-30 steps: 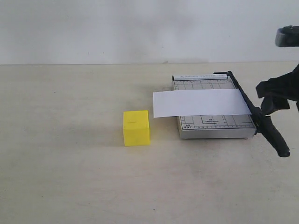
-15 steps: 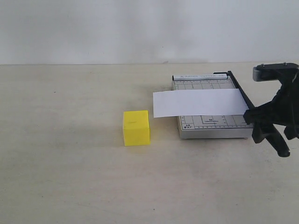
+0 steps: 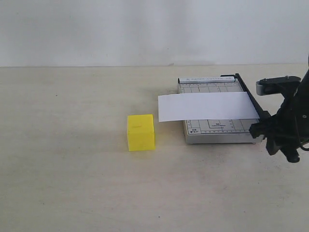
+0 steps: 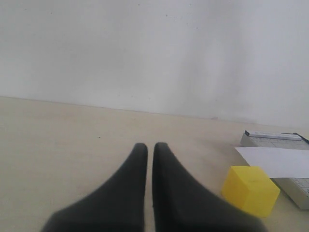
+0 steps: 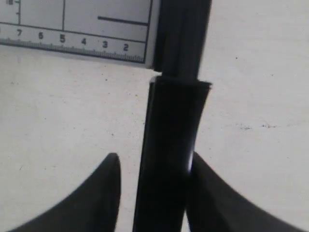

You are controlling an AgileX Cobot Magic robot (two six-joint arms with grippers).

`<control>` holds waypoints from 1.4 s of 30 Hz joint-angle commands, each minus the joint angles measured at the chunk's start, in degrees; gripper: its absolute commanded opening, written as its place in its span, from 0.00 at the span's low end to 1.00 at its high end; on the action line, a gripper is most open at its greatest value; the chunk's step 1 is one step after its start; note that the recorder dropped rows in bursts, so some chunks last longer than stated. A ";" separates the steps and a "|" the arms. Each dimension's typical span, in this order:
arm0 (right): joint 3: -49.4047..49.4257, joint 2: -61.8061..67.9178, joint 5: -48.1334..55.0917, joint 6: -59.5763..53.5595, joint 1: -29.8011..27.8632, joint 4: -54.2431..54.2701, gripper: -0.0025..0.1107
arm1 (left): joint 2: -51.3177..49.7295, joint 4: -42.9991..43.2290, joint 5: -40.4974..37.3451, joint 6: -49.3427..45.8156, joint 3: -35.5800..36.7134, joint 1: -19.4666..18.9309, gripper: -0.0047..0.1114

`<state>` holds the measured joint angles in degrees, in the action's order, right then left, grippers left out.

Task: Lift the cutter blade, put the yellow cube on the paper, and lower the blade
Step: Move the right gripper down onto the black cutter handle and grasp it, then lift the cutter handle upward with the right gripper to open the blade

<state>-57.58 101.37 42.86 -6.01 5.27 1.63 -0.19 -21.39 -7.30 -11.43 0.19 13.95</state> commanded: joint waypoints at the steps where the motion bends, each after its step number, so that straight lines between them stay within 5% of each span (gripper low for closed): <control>1: -0.35 -0.15 -0.04 -0.57 -0.12 -1.11 0.11 | 0.19 -0.13 0.40 0.50 -0.19 -0.18 0.08; 3: -0.35 -0.50 -0.59 -0.57 -0.12 -1.11 0.02 | 0.19 -0.13 0.40 0.50 -0.19 -0.18 0.08; 23: -4.37 -14.27 -10.76 -0.20 -0.12 -1.12 0.04 | 0.19 -0.13 0.40 0.50 -0.19 -0.18 0.08; 24: -4.37 -14.48 -11.02 -0.37 -0.12 -1.00 0.08 | 0.19 -0.13 0.40 0.50 -0.19 -0.18 0.08; 26: -4.37 -15.30 -11.15 -0.69 -0.12 -1.00 0.31 | 0.19 -0.13 0.40 0.50 -0.19 -0.18 0.08; 27: -4.23 -15.57 -10.93 -0.69 -0.12 -0.78 0.51 | 0.19 -0.13 0.40 0.50 -0.19 -0.18 0.08; 28: -4.23 -15.57 -10.35 -0.54 -0.12 -0.78 0.58 | 0.19 -0.13 0.40 0.50 -0.19 -0.18 0.08; 31: -2.55 -16.51 -10.53 -2.12 -0.12 0.42 0.49 | 0.19 -0.13 0.40 0.50 -0.19 -0.18 0.08; 36: 10.53 -30.29 -25.86 -4.58 -0.12 9.97 0.47 | 0.19 -0.13 0.40 0.50 -0.19 -0.18 0.08; 42: 27.13 -49.94 -36.95 -5.09 -0.12 15.94 0.19 | 0.19 -0.13 0.40 0.50 -0.19 -0.18 0.08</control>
<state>-37.08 60.05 10.75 -10.43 5.16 15.19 -0.19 -21.39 -7.30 -11.43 0.19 13.95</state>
